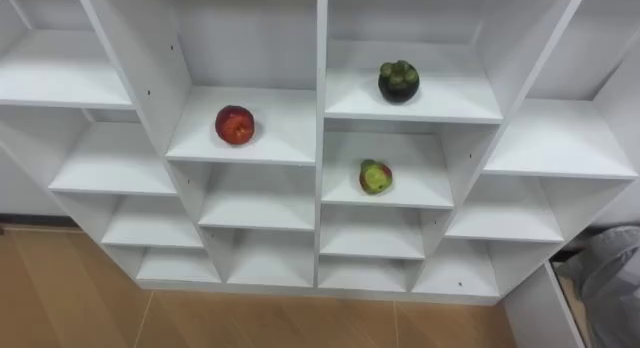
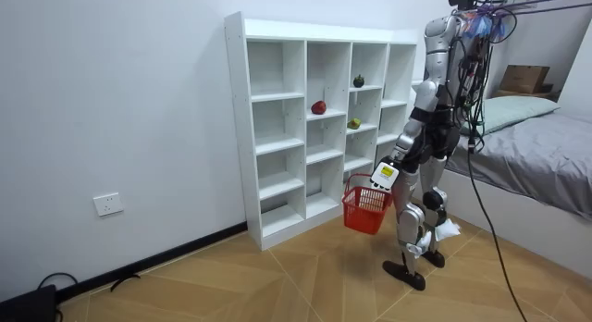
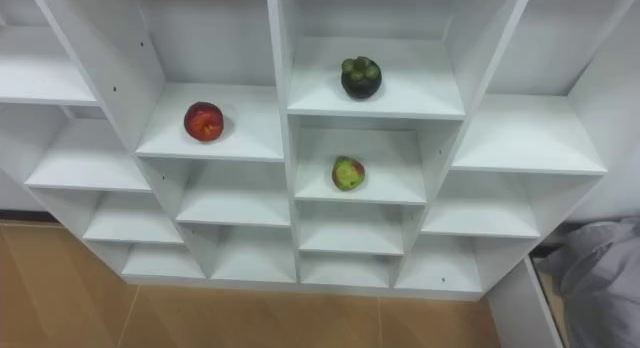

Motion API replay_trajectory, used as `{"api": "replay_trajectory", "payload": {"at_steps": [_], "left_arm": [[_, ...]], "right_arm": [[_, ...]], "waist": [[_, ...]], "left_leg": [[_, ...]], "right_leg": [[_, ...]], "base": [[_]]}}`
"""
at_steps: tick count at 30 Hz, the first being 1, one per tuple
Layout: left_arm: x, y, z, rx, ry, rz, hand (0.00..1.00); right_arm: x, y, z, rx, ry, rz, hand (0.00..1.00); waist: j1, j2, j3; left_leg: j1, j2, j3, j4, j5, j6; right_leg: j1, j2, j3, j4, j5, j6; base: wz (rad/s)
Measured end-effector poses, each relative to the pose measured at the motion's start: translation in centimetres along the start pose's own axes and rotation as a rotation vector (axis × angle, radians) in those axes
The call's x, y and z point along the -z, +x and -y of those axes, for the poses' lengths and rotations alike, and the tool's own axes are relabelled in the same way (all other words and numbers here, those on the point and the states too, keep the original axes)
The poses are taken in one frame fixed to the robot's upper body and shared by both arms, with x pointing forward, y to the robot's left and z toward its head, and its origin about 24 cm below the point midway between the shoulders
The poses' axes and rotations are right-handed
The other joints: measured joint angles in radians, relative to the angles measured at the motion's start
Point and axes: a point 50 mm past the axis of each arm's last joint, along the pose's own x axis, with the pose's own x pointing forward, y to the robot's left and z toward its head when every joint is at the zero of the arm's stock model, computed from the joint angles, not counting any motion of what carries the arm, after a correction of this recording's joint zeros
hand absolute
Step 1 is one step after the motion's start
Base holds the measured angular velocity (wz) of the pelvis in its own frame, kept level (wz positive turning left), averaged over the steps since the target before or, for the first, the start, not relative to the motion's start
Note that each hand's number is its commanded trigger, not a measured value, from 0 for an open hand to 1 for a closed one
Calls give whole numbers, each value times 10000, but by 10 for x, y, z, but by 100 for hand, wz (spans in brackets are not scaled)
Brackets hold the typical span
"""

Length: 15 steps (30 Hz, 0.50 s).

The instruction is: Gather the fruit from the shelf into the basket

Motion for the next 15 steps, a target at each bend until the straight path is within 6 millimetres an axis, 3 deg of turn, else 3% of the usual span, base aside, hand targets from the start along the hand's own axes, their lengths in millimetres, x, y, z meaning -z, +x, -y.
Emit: {"api": "replay_trajectory", "payload": {"at_steps": [15], "left_arm": [[5,-1,-3,-148,-323,-239,100]], "right_arm": [[9,-1,3,450,924,-322,0]], "waist": [[-22,30,3]], "left_leg": [[179,2,-10,-6,-30,-4]], "right_leg": [[104,5,12,9,-12,2]], "base": [[0]]}}
